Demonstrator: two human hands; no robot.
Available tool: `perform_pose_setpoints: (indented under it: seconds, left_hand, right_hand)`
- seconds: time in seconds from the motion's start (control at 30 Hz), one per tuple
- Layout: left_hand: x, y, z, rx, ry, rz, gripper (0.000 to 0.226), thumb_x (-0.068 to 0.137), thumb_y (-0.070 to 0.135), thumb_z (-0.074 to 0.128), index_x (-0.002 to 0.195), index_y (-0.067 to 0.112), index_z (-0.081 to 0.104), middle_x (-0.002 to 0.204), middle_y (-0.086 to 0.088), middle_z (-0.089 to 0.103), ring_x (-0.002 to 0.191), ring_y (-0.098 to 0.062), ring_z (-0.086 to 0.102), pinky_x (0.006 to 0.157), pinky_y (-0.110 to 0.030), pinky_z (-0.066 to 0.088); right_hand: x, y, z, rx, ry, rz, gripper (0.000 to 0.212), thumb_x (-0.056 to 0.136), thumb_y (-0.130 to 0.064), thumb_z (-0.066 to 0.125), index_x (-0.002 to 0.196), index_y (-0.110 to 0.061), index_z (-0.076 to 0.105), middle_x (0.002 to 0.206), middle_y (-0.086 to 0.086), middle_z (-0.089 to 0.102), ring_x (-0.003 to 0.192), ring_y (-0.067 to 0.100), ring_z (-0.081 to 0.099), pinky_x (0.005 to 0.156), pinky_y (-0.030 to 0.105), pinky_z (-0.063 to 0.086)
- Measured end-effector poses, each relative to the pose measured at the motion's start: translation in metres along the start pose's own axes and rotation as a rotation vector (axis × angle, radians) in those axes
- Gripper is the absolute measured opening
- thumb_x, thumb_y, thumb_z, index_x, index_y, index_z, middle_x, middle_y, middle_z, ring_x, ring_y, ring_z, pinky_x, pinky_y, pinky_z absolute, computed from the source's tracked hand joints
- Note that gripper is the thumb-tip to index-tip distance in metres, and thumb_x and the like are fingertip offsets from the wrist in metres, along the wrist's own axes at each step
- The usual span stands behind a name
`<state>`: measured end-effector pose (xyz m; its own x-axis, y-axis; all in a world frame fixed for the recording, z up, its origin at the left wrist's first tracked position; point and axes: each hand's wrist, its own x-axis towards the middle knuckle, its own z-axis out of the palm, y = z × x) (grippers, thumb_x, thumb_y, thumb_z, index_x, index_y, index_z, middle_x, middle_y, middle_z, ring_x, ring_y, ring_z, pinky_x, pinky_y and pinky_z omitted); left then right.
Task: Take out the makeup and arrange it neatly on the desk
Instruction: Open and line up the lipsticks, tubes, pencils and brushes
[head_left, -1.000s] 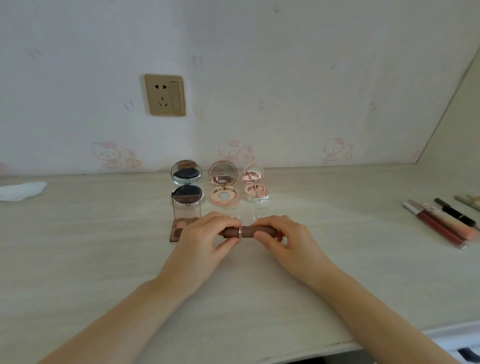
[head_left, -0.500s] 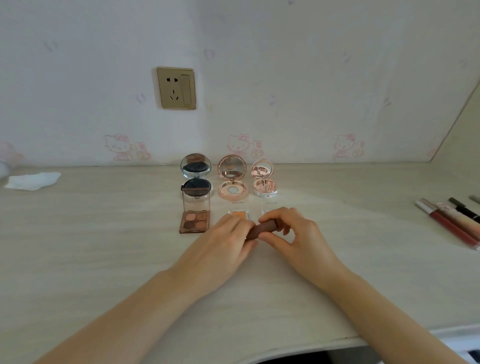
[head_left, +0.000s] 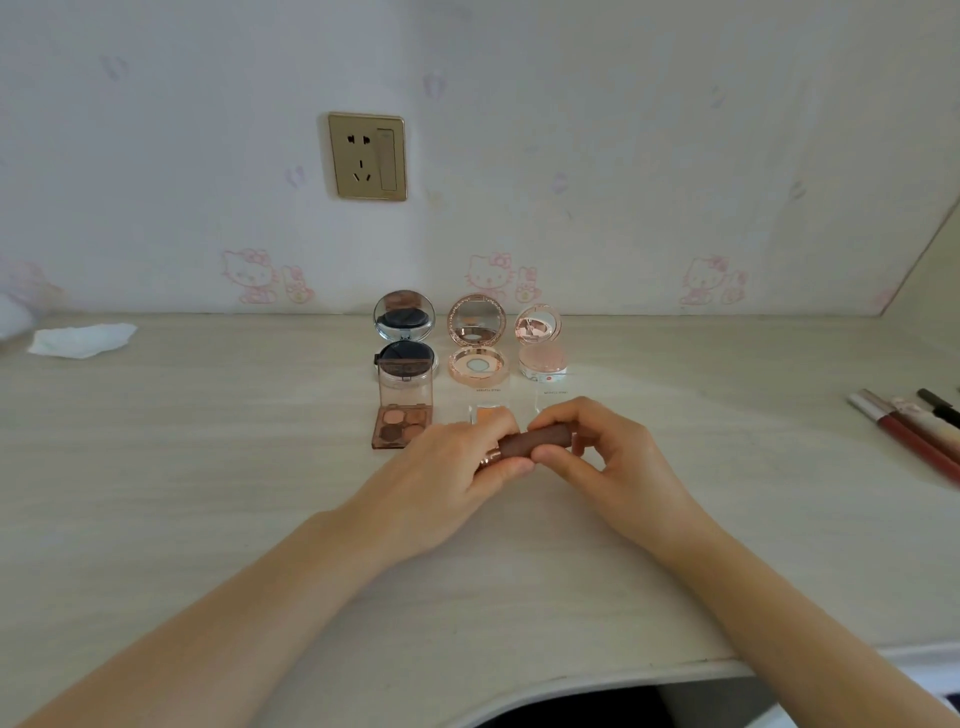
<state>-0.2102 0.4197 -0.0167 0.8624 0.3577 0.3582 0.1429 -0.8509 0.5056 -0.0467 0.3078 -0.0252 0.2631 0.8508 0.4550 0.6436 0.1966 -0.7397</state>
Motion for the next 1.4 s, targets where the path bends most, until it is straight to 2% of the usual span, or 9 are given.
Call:
perform_pose_setpoints:
  seconds: [0.2, 0.43, 0.53, 0.63, 0.77, 0.83, 0.97, 1.1, 1.4]
  left_hand:
    - [-0.003, -0.001, 0.012, 0.031, 0.057, -0.048, 0.036, 0.090, 0.049, 0.056, 0.116, 0.031, 0.038, 0.086, 0.011, 0.046, 0.074, -0.002, 0.046, 0.061, -0.019, 0.032]
    - [-0.001, -0.010, 0.012, -0.185, 0.058, -0.118, 0.028, 0.092, 0.023, 0.056, 0.092, 0.035, 0.031, 0.079, 0.001, 0.050, 0.062, -0.007, 0.038, 0.057, -0.021, 0.034]
    - [0.000, -0.011, 0.011, -0.207, 0.084, -0.140, 0.025, 0.094, 0.025, 0.055, 0.090, 0.035, 0.032, 0.073, 0.005, 0.048, 0.058, -0.006, 0.037, 0.054, -0.018, 0.032]
    - [0.000, -0.012, 0.011, -0.239, 0.094, -0.163, 0.021, 0.095, 0.027, 0.053, 0.089, 0.034, 0.034, 0.069, 0.009, 0.044, 0.056, -0.005, 0.038, 0.054, -0.018, 0.031]
    - [0.000, -0.011, 0.008, -0.324, 0.124, -0.206, 0.010, 0.096, 0.030, 0.052, 0.094, 0.028, 0.042, 0.080, -0.009, 0.055, 0.067, -0.020, 0.046, 0.064, -0.036, 0.039]
    - [0.002, -0.009, 0.006, -0.363, 0.170, -0.251, 0.005, 0.096, 0.028, 0.053, 0.094, 0.026, 0.049, 0.081, -0.006, 0.060, 0.075, -0.022, 0.054, 0.070, -0.034, 0.044]
    - [0.007, -0.003, 0.004, -0.628, 0.233, -0.349, 0.010, 0.097, 0.011, 0.050, 0.093, 0.008, 0.059, 0.058, 0.005, 0.056, 0.063, -0.014, 0.056, 0.060, -0.030, 0.045]
    - [0.009, 0.001, 0.004, -0.835, 0.243, -0.410, 0.017, 0.098, 0.005, 0.047, 0.103, 0.004, 0.063, 0.061, 0.000, 0.053, 0.068, -0.018, 0.061, 0.058, -0.027, 0.047]
    - [0.020, 0.014, 0.003, -0.724, 0.229, -0.310, 0.010, 0.091, 0.006, 0.060, 0.091, 0.012, 0.068, 0.071, 0.001, 0.068, 0.077, -0.020, 0.072, 0.076, -0.032, 0.058]
  right_hand:
    - [0.000, -0.003, -0.001, 0.091, 0.063, 0.035, 0.018, 0.079, -0.024, 0.068, 0.095, -0.033, 0.064, 0.091, -0.010, 0.068, 0.088, 0.019, 0.060, 0.075, 0.034, 0.049]
    - [0.000, -0.006, -0.005, 0.245, 0.122, 0.082, 0.020, 0.078, -0.015, 0.069, 0.093, -0.028, 0.066, 0.088, -0.003, 0.070, 0.086, 0.022, 0.061, 0.072, 0.033, 0.047]
    - [0.001, -0.007, -0.009, 0.318, 0.159, 0.102, 0.016, 0.083, -0.009, 0.068, 0.097, -0.017, 0.064, 0.088, 0.000, 0.073, 0.087, 0.022, 0.064, 0.072, 0.029, 0.050]
    - [0.002, -0.010, -0.011, 0.398, 0.212, 0.125, 0.012, 0.087, -0.002, 0.063, 0.097, -0.008, 0.063, 0.080, -0.001, 0.073, 0.070, 0.010, 0.059, 0.066, 0.020, 0.046]
    - [0.003, -0.008, -0.013, 0.461, 0.283, 0.193, 0.013, 0.093, 0.000, 0.053, 0.098, -0.007, 0.062, 0.088, 0.005, 0.074, 0.076, 0.016, 0.063, 0.069, 0.033, 0.048]
    - [0.004, -0.008, -0.013, 0.478, 0.284, 0.206, 0.012, 0.095, -0.001, 0.050, 0.100, -0.005, 0.060, 0.092, 0.009, 0.074, 0.087, 0.023, 0.069, 0.072, 0.035, 0.051]
    - [0.004, -0.009, -0.011, 0.488, 0.255, 0.249, 0.013, 0.096, -0.001, 0.048, 0.103, -0.004, 0.059, 0.093, 0.009, 0.073, 0.091, 0.025, 0.071, 0.076, 0.040, 0.058]
    - [0.003, -0.008, -0.007, 0.407, 0.231, 0.240, 0.018, 0.096, 0.002, 0.046, 0.108, -0.007, 0.056, 0.087, 0.008, 0.072, 0.090, 0.023, 0.070, 0.076, 0.041, 0.059]
    - [0.007, -0.008, -0.014, 0.404, 0.262, 0.231, 0.028, 0.096, 0.003, 0.045, 0.111, -0.018, 0.056, 0.087, 0.009, 0.064, 0.088, 0.022, 0.070, 0.074, 0.038, 0.060]
